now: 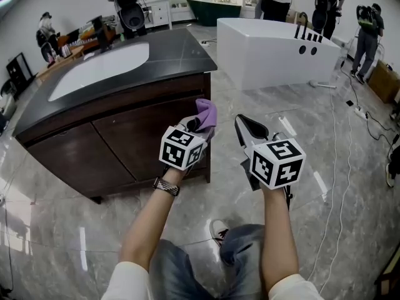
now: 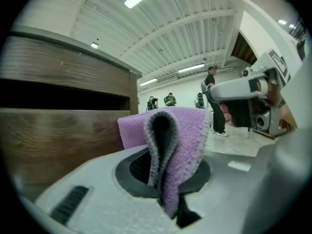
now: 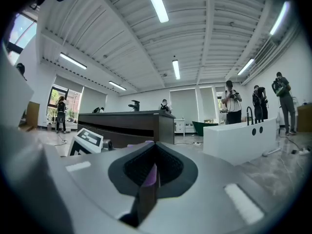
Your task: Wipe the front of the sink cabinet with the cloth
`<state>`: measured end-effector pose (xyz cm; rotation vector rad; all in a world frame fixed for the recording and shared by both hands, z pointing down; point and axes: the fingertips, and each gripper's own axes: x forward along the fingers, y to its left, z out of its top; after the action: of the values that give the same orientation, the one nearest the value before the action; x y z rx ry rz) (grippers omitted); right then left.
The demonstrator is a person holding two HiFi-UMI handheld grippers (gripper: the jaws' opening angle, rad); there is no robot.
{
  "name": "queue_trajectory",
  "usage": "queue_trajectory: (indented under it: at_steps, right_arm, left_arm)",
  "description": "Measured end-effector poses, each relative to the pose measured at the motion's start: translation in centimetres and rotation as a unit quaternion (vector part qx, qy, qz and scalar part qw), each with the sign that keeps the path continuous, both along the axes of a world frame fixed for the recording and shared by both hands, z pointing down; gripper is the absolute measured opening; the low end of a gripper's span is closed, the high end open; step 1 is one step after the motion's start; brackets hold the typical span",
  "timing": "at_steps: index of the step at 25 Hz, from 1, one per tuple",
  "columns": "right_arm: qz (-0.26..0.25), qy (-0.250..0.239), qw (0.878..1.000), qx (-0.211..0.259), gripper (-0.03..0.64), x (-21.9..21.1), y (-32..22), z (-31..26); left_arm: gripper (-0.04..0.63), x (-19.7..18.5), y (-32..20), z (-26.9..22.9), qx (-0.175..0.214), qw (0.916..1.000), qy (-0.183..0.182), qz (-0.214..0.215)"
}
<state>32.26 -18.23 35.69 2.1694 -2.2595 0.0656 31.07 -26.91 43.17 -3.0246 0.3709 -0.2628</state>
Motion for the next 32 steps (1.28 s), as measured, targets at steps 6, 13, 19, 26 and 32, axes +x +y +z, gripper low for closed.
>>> queue_trajectory:
  at_steps: [6,13,19,26,32]
  right_arm:
    - [0.038,-0.001,0.999,0.008,0.006,1.8,0.2,-0.1]
    - [0.031,-0.010,0.999,0.005,0.005,-0.1,-0.6,0.3]
    - [0.006,0.012,1.000,-0.008,0.005,-3.7,-2.9,1.1]
    - [0.014,0.015,1.000,-0.009,0.005,-6.5,-5.4,2.6]
    - [-0.038,0.008,0.999,-0.021,0.005,-10.2,-7.7,3.8]
  left_arm:
    - [0.049,0.7,4.1,3.8,0.011,0.9954,-0.027,0.091]
    - [0.049,0.1,2.4,9.1,-0.039,0.9959,-0.055,0.061]
    - [0.049,-3.6,-3.2,11.5,-0.068,0.9961,-0.040,-0.041]
    - [0.049,-9.7,-7.1,12.5,-0.077,0.9903,-0.026,-0.113]
    - [0.051,-15.3,-9.0,12.7,-0.077,0.9854,-0.023,-0.150]
